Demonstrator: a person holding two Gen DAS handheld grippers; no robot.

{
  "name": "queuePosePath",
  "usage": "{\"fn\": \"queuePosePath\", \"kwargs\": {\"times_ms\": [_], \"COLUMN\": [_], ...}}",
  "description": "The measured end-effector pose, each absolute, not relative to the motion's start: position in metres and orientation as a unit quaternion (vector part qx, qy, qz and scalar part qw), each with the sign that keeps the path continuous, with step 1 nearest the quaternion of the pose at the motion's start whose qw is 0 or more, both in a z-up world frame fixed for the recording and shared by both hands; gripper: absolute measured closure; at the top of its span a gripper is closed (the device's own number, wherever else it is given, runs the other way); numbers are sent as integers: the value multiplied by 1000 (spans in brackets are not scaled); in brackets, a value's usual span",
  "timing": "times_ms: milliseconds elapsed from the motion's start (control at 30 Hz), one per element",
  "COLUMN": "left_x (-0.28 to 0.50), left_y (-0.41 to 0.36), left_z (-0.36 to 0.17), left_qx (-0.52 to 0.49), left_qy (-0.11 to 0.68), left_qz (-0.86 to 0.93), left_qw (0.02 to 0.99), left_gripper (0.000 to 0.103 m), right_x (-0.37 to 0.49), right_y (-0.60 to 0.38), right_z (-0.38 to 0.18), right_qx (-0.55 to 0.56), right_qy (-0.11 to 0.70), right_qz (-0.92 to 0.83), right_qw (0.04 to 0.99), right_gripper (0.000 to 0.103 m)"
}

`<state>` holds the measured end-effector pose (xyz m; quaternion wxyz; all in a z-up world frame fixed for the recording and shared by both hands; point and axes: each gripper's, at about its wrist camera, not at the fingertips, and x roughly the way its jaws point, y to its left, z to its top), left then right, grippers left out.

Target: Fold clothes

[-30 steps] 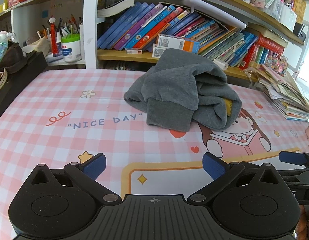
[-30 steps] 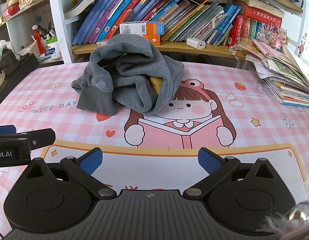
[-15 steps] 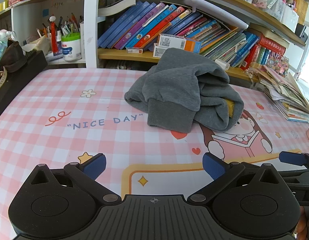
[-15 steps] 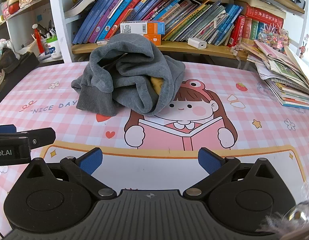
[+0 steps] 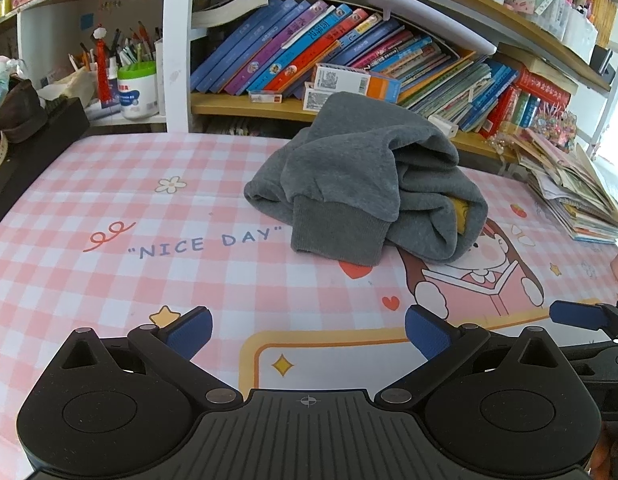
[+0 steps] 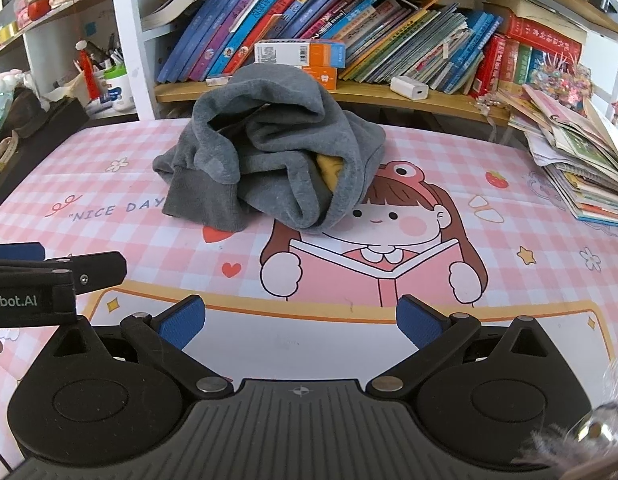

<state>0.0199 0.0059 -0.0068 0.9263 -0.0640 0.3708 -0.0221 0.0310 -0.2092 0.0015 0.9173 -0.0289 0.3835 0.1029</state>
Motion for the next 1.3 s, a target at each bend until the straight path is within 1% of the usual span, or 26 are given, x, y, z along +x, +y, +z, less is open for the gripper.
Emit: {"fn": "queuePosePath", "kwargs": {"times_ms": [600,867,1133,1300], "left_x": [33,43,60,72], "left_y": [9,15,27,35], "left_z": [-9,-4,-8,-21], "left_qx": [-66,-72,-103,-128], "left_qy": [366,351,352,369], "left_qz": [-17,-12,-17,-6], "left_qw": [928,934,930,920], "left_gripper": [0,0,0,0], "right_x": [46,59,92,126], "right_y": [-211,-213,-211,-203], "right_z": [-3,-2,4,7], "right_qx": [-34,-29,-48,-76], "right_qy": [382,379,364,352], "right_qz": [91,108,125,151], "right_qw": [919,919,922,921], "right_gripper": [0,0,1,1]}}
